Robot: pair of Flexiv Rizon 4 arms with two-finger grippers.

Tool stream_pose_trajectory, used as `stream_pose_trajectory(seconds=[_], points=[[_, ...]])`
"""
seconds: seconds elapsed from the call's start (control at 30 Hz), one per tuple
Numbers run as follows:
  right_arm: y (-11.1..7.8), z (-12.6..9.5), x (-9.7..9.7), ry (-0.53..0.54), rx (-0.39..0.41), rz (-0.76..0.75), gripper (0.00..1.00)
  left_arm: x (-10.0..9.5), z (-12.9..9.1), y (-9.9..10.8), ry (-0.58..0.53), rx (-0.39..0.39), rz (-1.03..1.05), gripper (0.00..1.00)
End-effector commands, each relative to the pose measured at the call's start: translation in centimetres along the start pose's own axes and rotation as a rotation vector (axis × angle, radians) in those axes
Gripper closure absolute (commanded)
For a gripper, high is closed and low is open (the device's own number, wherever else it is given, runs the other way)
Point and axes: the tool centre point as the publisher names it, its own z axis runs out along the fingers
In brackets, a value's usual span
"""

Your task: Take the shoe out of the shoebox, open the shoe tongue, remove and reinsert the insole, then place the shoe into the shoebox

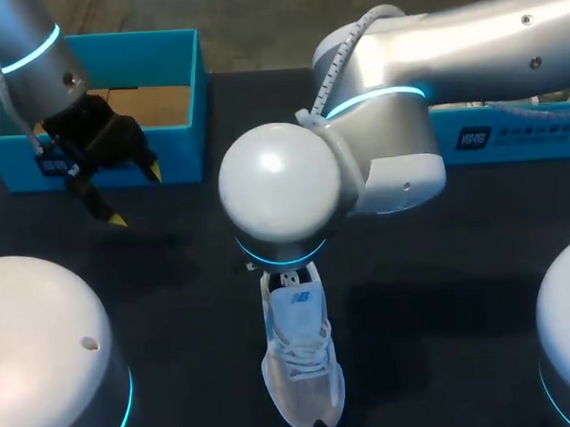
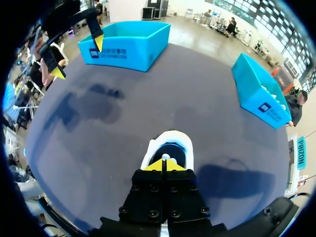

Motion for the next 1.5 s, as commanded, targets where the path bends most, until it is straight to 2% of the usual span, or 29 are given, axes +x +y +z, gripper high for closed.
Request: stream_pose_trajectory(seconds=[0.03, 0.33, 0.87, 1.3, 1.33, 1.5], points=[[-0.2, 2.3, -0.8, 0.075, 0.012, -0.005, 1.0, 0.1, -0.2, 0.4, 0.004, 0.035, 0.027, 0.0], [-0.4, 3.9, -0.9, 0.092, 0.022, -0.007, 1.0, 0.3, -0.2, 0.0, -0.003, 0.054, 0.067, 0.0], [0.2, 7.3, -0.7, 0.042, 0.003, -0.011, 1.0, 0.3, -0.2, 0.0, -0.003, 0.054, 0.067, 0.0], [-1.2, 10.8, 0.1, 0.045, 0.059, -0.005, 1.0, 0.3, -0.2, 0.0, -0.003, 0.054, 0.067, 0.0], [-1.4, 11.0, 0.0, 0.07, 0.06, 0.003, 1.0, 0.3, -0.2, 0.0, -0.003, 0.054, 0.067, 0.0], [-1.5, 9.5, -0.6, 0.079, 0.049, 0.039, 1.0, 0.3, -0.2, 0.0, -0.003, 0.054, 0.067, 0.0]])
